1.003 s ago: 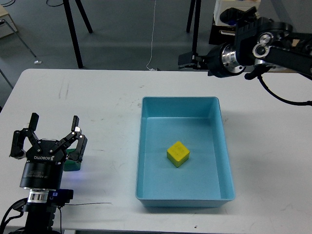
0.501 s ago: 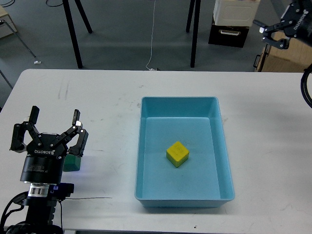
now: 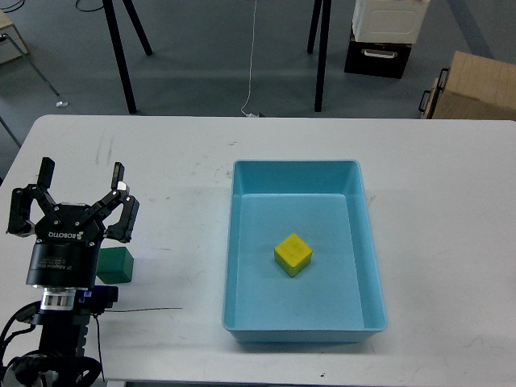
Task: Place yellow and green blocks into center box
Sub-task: 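Withdraw the right gripper up and away from the tray, then reposition the left gripper and lower it onto the green cube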
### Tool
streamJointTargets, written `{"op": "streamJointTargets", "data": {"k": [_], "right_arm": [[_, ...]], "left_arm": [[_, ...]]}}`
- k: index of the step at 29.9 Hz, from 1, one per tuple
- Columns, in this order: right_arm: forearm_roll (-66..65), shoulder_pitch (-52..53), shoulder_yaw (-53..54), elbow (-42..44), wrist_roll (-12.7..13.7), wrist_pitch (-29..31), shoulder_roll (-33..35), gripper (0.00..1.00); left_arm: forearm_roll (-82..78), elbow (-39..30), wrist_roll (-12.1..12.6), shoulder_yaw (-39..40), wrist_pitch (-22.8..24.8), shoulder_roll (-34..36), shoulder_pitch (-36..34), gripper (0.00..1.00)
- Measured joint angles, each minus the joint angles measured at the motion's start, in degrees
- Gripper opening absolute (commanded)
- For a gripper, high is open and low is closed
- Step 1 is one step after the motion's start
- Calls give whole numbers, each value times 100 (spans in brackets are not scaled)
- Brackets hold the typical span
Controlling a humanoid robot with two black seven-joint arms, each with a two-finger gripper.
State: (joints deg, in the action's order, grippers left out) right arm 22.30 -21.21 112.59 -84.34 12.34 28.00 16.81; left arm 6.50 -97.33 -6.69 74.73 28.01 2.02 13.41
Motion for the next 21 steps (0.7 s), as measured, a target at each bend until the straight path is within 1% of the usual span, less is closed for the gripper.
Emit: {"op": "streamJointTargets", "data": {"k": [2, 4, 7, 9, 12, 14, 15, 17, 19, 21], "right_arm": [[8, -271, -10, -205, 0, 0, -353, 100], [8, -368, -39, -262, 2, 0, -564, 100], [8, -410, -130, -274, 4, 0, -665, 100], [7, -436, -189, -290, 4, 0, -661, 100], [3, -547, -237, -312, 5, 0, -598, 100], [1, -605, -258, -327, 5, 0, -469, 100], [-3, -615, -274, -334, 5, 0, -412, 100], [-4, -626, -298, -338, 5, 0, -334, 100], [-4, -617, -309, -338, 5, 0, -320, 100], [-3, -584, -321, -330, 5, 0, -363, 100]], "left_arm": [[9, 14, -1, 106, 0, 0, 0, 100], [16, 19, -1, 168, 0, 0, 0, 100], [18, 19, -3, 264, 0, 3, -75, 100], [17, 9, -53, 436, 0, -9, -148, 100], [16, 20, -261, 1115, 0, -19, -160, 100], [14, 201, -311, 1617, 0, 8, -137, 100], [10, 399, -285, 1759, 0, 10, -143, 100], [9, 712, -156, 1904, 0, 49, -165, 100], [26, 776, -66, 2036, 0, 294, -173, 100], [34, 644, -48, 2203, 0, 751, -171, 100]]}}
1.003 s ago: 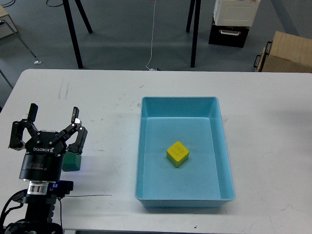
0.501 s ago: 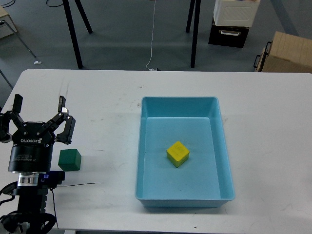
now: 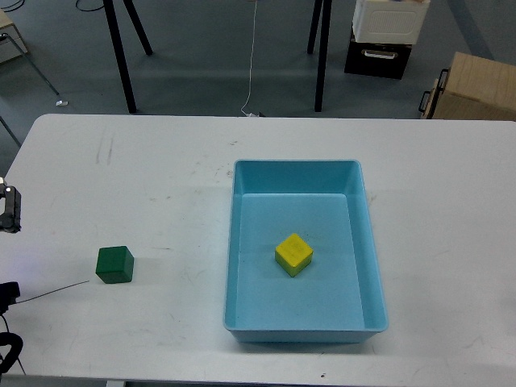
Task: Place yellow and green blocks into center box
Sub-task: 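Reposition the left gripper and lower it onto the green cube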
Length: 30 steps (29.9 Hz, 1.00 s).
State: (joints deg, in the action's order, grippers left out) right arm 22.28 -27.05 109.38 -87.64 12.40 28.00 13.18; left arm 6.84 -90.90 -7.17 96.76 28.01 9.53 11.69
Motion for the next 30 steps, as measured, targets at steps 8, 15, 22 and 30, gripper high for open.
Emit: {"op": "streamJointTargets", "data": {"k": [8, 15, 22, 30], "right_arm": [[4, 32, -160, 2, 0, 0, -341, 100], [3, 34, -206, -49, 0, 0, -350, 100], [3, 33, -205, -69, 0, 0, -346, 100], [-5, 31, -240, -77, 0, 0, -351, 100]], "left_arm": [[-350, -197, 36, 46, 0, 2975, -321, 100], [-1677, 33, 34, -1587, 0, 4680, -2042, 100], [-2433, 666, 256, -5792, -1, 4811, -5668, 100], [-3350, 492, 1277, -10130, -1, 4688, -9143, 100]]}}
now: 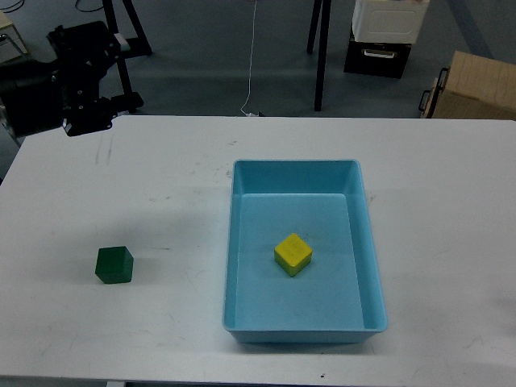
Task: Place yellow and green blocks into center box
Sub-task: 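Reposition the left gripper and lower it onto the green cube, then close the left gripper on the green cube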
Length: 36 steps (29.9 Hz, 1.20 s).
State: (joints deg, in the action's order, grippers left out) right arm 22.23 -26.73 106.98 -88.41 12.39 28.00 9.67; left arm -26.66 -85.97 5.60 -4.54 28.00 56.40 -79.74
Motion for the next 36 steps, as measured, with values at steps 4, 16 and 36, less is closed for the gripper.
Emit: {"op": "streamJointTargets", "data": {"k": [4, 16, 36], "right_arm": [[-1, 0, -133, -2, -2, 0, 2, 100], [-46, 13, -419, 8, -9, 0, 16, 100], [-78, 63, -511, 46, -9, 0, 61, 100]], "left_arm": [[-458, -344, 352, -1504, 0, -24, -953, 100], [-2512, -574, 350, -3405, 0, -332, -1030, 100], [-2502, 651, 239, -3114, 0, -1470, -127, 100]]}}
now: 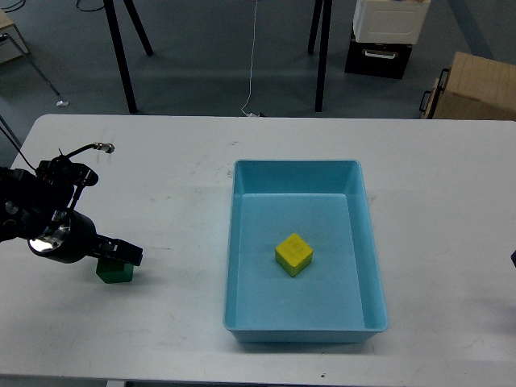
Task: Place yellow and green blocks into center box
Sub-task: 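Close the left gripper on the green cube, then lift the green cube and carry it over the tray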
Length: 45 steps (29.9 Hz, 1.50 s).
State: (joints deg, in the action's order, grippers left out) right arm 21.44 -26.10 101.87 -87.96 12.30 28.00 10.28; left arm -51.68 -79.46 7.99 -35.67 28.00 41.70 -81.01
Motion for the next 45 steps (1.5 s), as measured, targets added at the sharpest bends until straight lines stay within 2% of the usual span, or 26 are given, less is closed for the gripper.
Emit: {"op": "streamJointTargets", "data": {"k": [8, 11, 12, 13, 14, 15, 16, 20, 24, 30, 32, 35, 40, 45], "right_arm": [[0, -1, 16, 11, 0, 0, 0, 100], [0, -2, 17, 20, 0, 0, 0, 100], [0, -2, 17, 22, 0, 0, 0, 100], [0, -2, 17, 25, 0, 0, 0, 100], [0, -2, 17, 28, 0, 0, 0, 100], [0, -2, 17, 30, 0, 0, 0, 100], [0, -1, 17, 33, 0, 0, 0, 100], [0, -3, 21, 40, 0, 0, 0, 100], [0, -13, 38, 42, 0, 0, 0, 100], [0, -43, 59, 42, 0, 0, 0, 100], [0, -50, 60, 42, 0, 0, 0, 100], [0, -49, 56, 42, 0, 0, 0, 100], [0, -48, 52, 42, 0, 0, 0, 100], [0, -75, 111, 49, 0, 0, 8, 100]], "left_arm": [[-13, 329, 0, 175, 0, -211, 328, 100], [-23, 366, 0, 213, 0, -221, 388, 97], [-27, 369, 0, 216, 0, -223, 402, 93], [-29, 369, 0, 217, 0, -224, 412, 79], [-35, 370, 0, 217, 0, -224, 421, 61], [-42, 370, 13, 218, 0, -224, 428, 52], [-48, 370, 37, 218, 0, -224, 432, 48], [-193, 362, 152, 218, 0, -239, 432, 15], [-278, 348, 277, 205, 0, -240, 418, 0], [-291, 284, 308, 268, 1, -214, 299, 0], [-272, 200, 293, 387, 1, -218, 87, 0], [-127, 39, 241, 591, 1, -343, -603, 0], [734, 43, 198, 651, 1, -1150, -1927, 0], [1109, 425, 156, 634, 1, -2405, -2411, 0]]}}
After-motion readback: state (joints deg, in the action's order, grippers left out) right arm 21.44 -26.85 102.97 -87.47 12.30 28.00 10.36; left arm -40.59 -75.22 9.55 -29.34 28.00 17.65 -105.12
